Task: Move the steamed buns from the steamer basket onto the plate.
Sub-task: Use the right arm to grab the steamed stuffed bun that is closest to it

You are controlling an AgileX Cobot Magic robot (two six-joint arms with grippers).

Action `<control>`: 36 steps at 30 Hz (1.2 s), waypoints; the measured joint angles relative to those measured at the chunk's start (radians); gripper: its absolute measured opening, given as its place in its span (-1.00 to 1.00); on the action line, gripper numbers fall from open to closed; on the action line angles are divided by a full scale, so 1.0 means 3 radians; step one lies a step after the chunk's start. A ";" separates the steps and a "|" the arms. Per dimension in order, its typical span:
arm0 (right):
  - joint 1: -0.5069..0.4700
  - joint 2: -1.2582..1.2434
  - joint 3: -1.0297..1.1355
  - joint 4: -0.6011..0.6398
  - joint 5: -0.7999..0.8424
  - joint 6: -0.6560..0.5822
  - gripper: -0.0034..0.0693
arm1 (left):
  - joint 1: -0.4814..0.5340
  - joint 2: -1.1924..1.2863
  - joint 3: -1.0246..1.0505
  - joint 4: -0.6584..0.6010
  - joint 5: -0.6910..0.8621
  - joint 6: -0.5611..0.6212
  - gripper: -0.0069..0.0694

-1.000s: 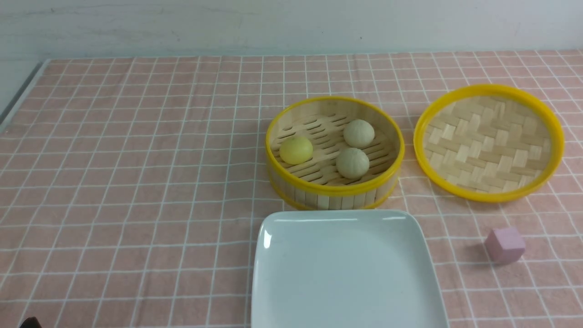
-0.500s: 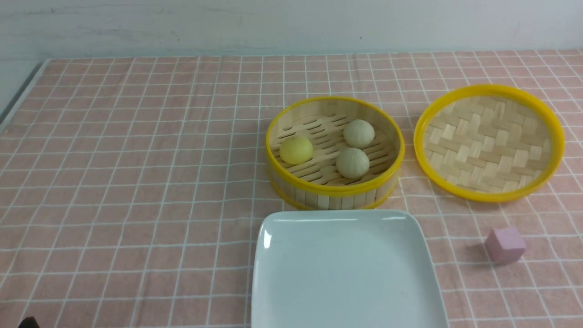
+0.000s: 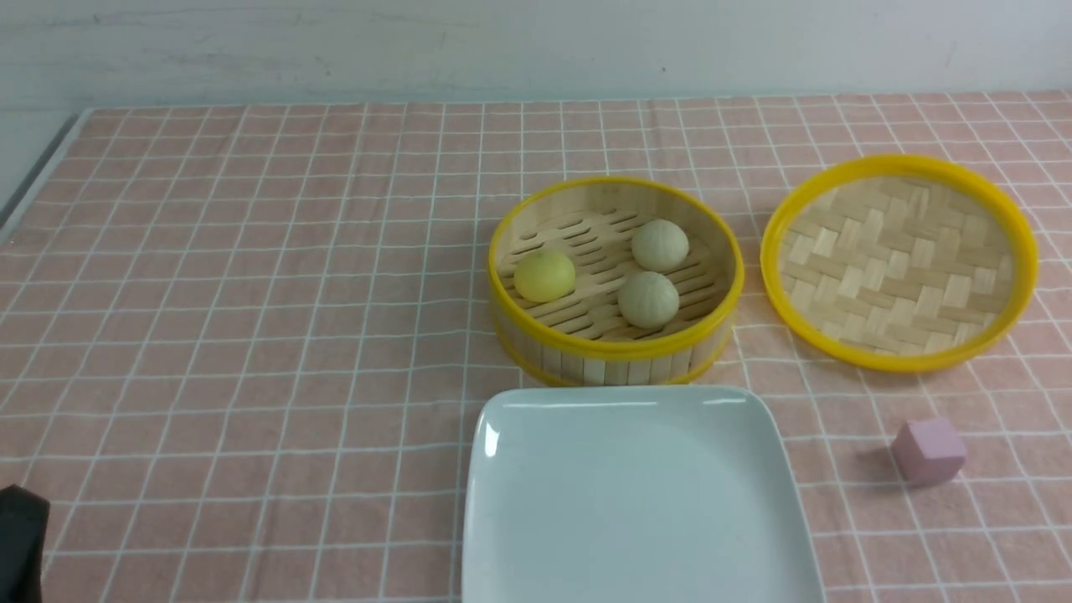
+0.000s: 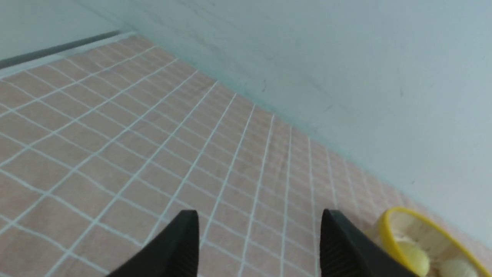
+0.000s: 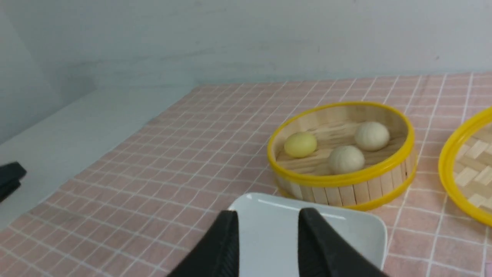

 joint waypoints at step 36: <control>0.0196 0.5366 -0.4017 -0.0523 0.1392 -0.1220 -0.25 | 0.0000 0.2096 -0.1863 -0.2147 0.2083 0.3459 0.33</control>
